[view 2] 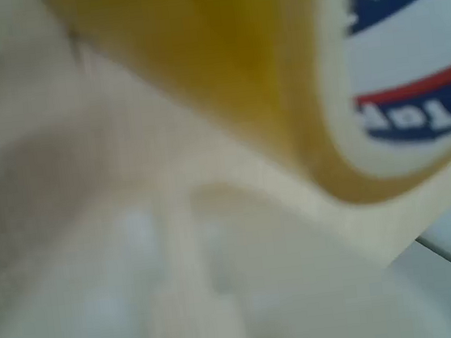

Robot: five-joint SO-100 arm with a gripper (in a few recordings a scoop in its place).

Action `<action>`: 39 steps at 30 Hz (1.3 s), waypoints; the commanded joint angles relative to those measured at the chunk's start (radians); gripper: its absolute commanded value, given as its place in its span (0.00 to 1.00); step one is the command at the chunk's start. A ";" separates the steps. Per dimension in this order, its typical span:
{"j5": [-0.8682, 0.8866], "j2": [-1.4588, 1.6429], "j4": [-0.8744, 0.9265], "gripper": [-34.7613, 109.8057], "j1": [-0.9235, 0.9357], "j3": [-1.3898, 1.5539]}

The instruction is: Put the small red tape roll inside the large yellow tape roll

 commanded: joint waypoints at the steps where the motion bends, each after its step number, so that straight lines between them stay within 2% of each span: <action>1: 0.002 0.003 0.060 0.24 0.040 -0.247; 10: 0.008 0.003 0.071 0.24 0.049 -0.225; 14: 0.005 -0.054 0.067 0.24 0.084 -0.348; 23: 0.000 -0.819 -0.069 0.24 0.117 -0.842; 26: 0.000 -1.034 -0.172 0.24 0.141 -0.930; 29: 0.000 -1.190 -0.255 0.32 0.161 -1.003; 39: 0.000 -1.658 -0.295 0.41 0.242 -1.419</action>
